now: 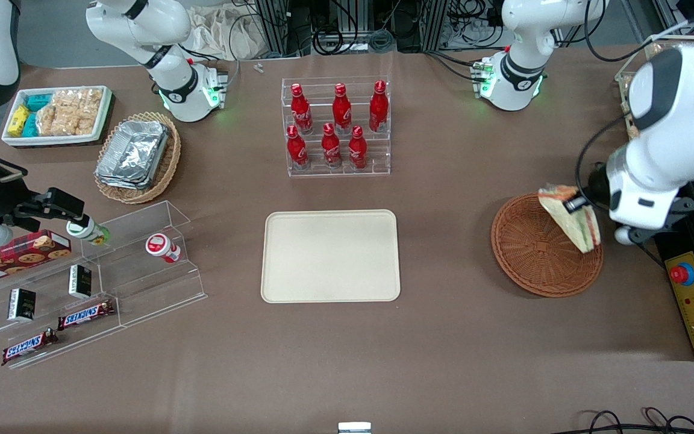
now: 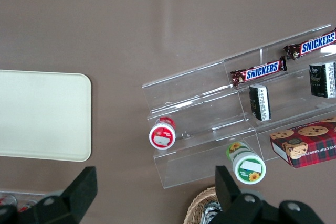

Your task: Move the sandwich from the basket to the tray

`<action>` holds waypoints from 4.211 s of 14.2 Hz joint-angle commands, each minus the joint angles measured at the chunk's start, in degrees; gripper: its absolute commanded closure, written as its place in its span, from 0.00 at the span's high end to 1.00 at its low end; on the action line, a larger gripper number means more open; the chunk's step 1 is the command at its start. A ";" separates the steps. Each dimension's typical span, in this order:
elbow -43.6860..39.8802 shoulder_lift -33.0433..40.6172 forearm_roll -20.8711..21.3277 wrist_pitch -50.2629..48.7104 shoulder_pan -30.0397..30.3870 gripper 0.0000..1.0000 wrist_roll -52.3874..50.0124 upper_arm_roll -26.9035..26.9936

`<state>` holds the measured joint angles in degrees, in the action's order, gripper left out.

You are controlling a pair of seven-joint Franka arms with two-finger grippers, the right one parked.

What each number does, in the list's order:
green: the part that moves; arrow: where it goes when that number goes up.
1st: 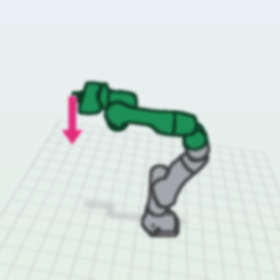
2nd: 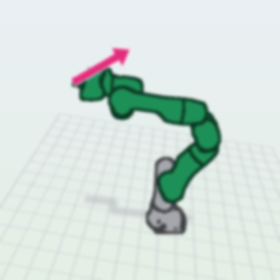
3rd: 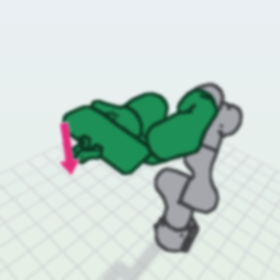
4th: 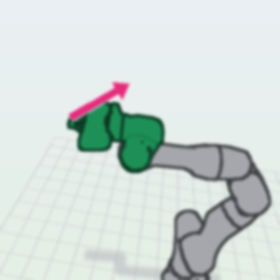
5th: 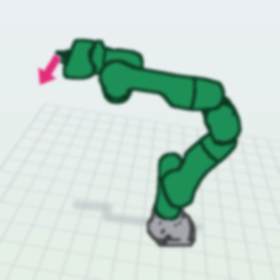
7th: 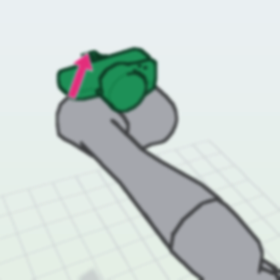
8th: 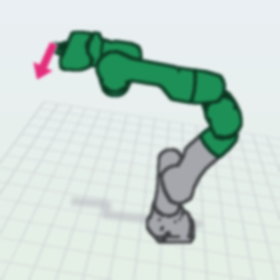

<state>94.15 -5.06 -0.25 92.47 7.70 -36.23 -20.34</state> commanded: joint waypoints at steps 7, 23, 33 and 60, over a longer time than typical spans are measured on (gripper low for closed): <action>-13.29 -21.19 4.62 5.14 -9.70 0.00 1.52 -15.87; -12.94 -43.54 15.99 26.97 -18.78 0.00 -5.95 -14.47; -13.29 -41.18 15.55 26.89 -16.85 1.00 -7.63 -14.47; -2.48 -0.30 4.22 5.89 -5.23 1.00 19.06 11.25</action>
<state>89.81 -8.42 6.48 99.62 5.92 -23.36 -15.57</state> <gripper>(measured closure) 0.000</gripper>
